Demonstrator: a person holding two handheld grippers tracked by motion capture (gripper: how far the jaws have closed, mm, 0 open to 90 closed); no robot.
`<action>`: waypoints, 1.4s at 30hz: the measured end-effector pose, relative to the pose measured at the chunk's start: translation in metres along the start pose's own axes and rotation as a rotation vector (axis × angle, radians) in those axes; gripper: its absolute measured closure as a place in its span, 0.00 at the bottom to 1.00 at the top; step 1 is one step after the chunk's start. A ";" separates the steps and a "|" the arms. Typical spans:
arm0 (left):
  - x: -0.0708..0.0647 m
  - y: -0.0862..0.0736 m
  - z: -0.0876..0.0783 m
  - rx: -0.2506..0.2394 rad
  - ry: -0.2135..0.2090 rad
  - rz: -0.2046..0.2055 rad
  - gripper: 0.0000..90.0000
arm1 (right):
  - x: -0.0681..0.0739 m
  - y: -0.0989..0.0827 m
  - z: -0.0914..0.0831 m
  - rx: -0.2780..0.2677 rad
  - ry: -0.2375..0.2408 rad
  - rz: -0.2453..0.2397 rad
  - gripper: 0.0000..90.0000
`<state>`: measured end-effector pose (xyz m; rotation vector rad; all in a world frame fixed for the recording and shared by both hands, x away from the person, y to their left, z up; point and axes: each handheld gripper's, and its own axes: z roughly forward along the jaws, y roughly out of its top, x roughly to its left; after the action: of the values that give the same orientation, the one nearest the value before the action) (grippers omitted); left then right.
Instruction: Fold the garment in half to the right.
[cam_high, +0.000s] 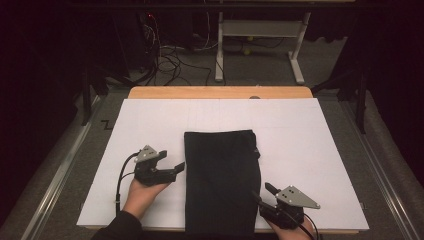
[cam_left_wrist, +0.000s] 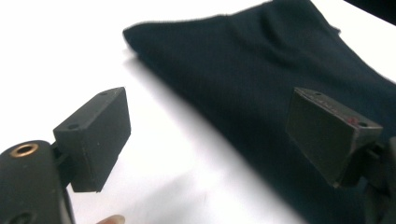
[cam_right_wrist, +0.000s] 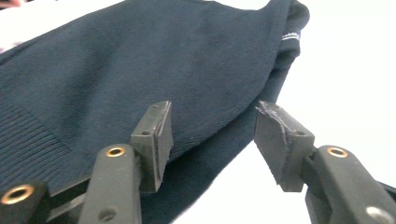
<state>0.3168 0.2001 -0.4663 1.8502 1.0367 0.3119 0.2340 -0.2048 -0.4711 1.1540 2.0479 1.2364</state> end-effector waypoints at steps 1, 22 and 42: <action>0.001 -0.006 -0.007 -0.007 -0.001 -0.001 0.14 | -0.001 0.000 0.000 0.000 -0.002 0.001 0.50; 0.006 -0.036 -0.049 -0.105 0.048 0.037 0.00 | -0.078 0.015 0.004 -0.102 -0.067 0.052 0.01; 0.000 -0.029 -0.055 -0.128 0.051 0.073 0.00 | -0.075 0.010 -0.022 -0.168 -0.057 0.036 0.00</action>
<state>0.2686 0.2394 -0.4626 1.7746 0.9631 0.4608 0.2621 -0.2765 -0.4535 1.1383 1.8507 1.3483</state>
